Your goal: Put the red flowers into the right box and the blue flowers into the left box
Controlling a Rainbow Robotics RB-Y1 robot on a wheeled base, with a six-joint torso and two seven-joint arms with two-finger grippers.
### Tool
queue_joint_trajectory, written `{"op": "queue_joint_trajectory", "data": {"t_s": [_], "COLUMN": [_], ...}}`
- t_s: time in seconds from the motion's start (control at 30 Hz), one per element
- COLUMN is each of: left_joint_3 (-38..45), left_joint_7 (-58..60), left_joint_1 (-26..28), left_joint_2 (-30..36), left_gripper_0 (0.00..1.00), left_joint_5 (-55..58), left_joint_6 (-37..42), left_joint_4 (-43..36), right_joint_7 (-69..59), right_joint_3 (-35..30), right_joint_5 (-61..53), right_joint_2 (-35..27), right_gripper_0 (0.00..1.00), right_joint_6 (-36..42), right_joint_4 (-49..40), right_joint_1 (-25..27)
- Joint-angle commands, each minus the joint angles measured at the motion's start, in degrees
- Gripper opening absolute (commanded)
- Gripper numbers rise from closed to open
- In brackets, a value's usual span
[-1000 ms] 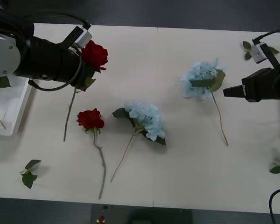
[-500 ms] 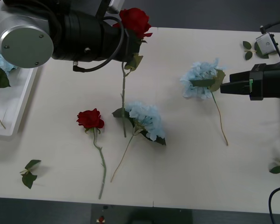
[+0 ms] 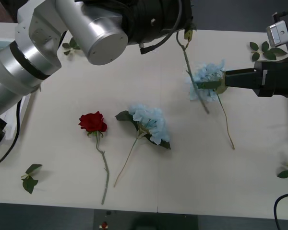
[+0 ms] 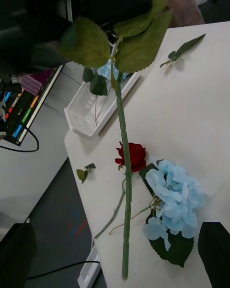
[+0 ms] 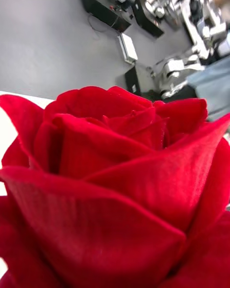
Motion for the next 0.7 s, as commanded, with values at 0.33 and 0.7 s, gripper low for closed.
{"op": "queue_joint_trajectory", "data": {"t_s": [0.33,0.7], "left_joint_3": [1.2,1.2], "left_joint_7": [7.1,8.2], "left_joint_1": [-4.0,-4.0], "left_joint_2": [-2.7,-3.1], "left_gripper_0": [0.00,0.00], "left_joint_5": [-2.9,-4.0], "left_joint_6": [-0.5,-0.5], "left_joint_4": [-0.2,-0.1], "right_joint_7": [-4.3,-5.2], "right_joint_3": [3.6,4.4], "right_joint_5": [1.0,2.1], "right_joint_2": [2.6,3.0], "right_gripper_0": [0.99,0.00], "right_joint_6": [-5.8,-6.7], "right_joint_4": [-2.1,-2.1], "right_joint_1": [0.0,-0.3]}}
